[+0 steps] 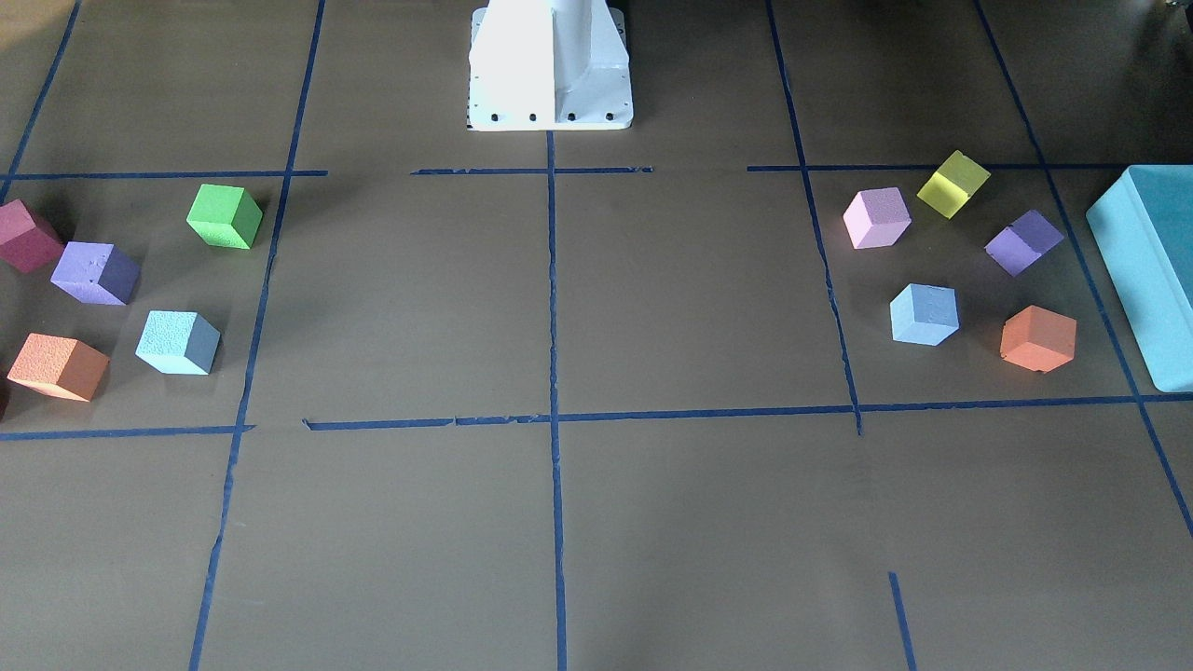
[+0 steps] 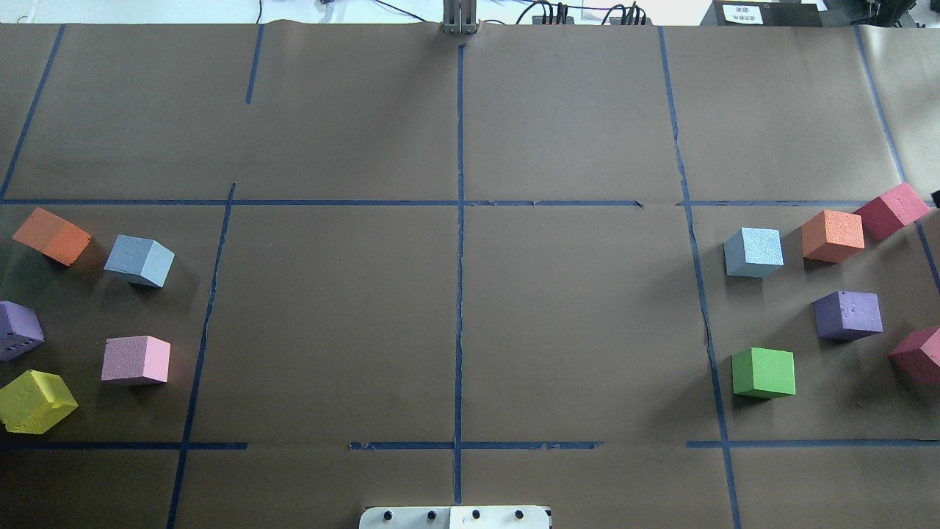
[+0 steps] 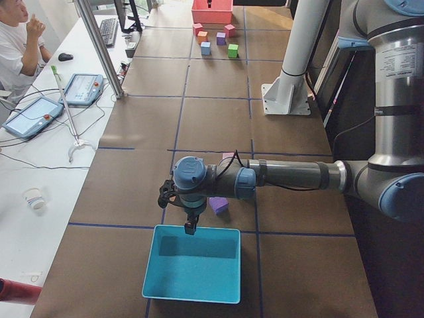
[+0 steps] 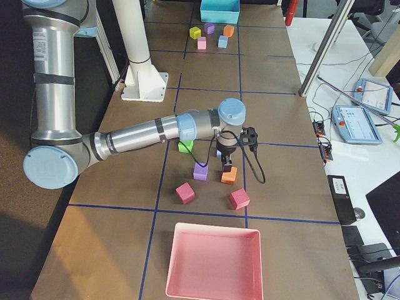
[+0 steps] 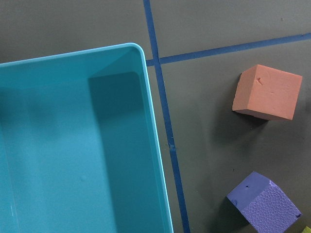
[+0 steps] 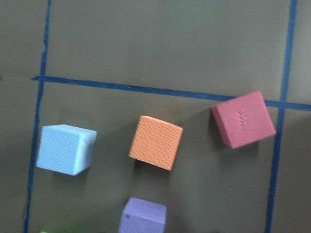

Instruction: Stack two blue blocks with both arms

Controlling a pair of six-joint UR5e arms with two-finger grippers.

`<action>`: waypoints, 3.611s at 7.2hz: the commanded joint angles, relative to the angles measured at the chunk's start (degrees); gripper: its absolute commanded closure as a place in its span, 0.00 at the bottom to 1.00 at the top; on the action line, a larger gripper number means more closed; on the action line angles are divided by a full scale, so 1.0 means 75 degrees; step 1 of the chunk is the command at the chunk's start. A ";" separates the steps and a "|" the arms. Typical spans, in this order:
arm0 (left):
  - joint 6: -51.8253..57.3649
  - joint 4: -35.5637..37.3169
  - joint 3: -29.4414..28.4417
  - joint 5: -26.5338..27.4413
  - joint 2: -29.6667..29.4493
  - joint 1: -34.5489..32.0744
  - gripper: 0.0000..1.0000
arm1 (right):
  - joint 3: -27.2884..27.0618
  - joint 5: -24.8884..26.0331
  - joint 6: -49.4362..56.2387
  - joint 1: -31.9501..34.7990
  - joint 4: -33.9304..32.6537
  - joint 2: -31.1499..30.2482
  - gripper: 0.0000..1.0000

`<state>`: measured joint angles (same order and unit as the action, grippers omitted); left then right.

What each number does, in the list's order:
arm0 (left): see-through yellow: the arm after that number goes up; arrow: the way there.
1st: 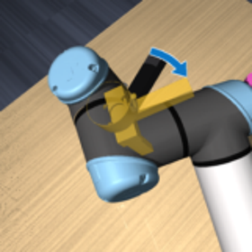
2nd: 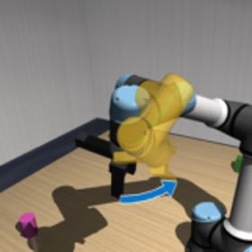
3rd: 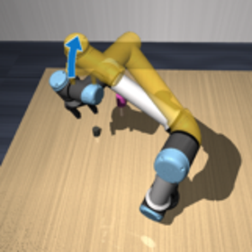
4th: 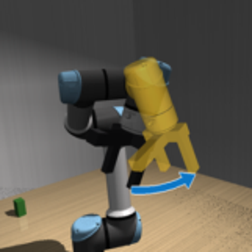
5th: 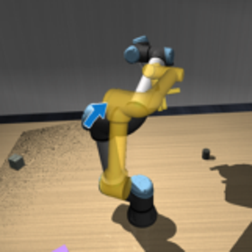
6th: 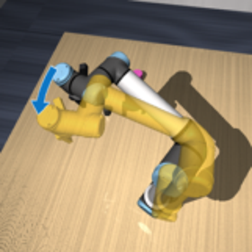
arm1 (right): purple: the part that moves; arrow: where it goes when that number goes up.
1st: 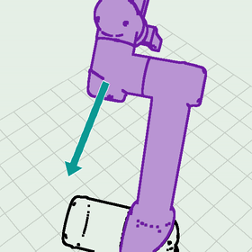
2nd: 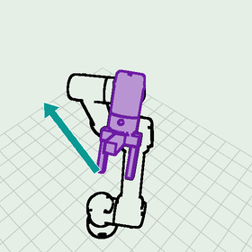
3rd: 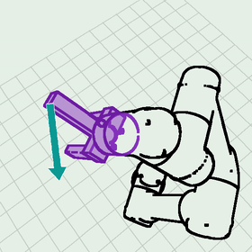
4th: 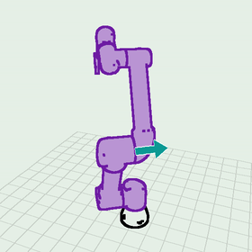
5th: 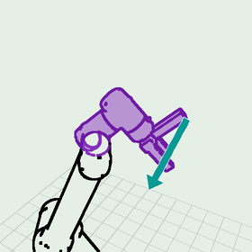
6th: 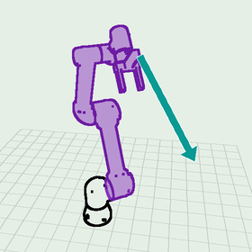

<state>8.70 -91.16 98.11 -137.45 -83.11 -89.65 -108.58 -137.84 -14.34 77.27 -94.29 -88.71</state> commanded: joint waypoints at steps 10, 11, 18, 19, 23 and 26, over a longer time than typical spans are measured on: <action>0.0000 -0.0022 0.0067 -0.0060 -0.0040 0.0012 0.00 | 0.1142 0.2370 -0.4123 -0.3459 0.2588 0.0566 0.00; 0.0000 -0.0022 0.0056 -0.0059 -0.0040 0.0012 0.00 | 0.1235 0.2382 -0.4123 -0.3564 0.2599 0.0589 0.00; 0.0000 -0.0021 0.0044 -0.0060 -0.0016 0.0012 0.00 | 0.1869 0.2359 -0.4123 -0.3799 0.2611 0.1336 0.94; 0.0000 -0.0010 0.0044 -0.0071 -0.0016 0.0012 0.00 | 0.1880 0.2382 -0.4146 -0.3811 0.2425 0.1885 0.96; 0.0000 -0.0010 0.0009 -0.0059 -0.0005 0.0012 0.00 | 0.2569 0.2696 -0.6167 -0.5178 0.1533 0.4674 0.96; 0.0000 -0.0010 -0.0073 -0.0048 -0.0005 0.0012 0.00 | 0.5202 0.3565 -0.7533 -0.5966 0.1544 0.7194 0.98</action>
<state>8.70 -91.23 97.78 -137.88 -83.14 -89.56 -77.18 -112.60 -68.43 34.45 -82.83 -41.38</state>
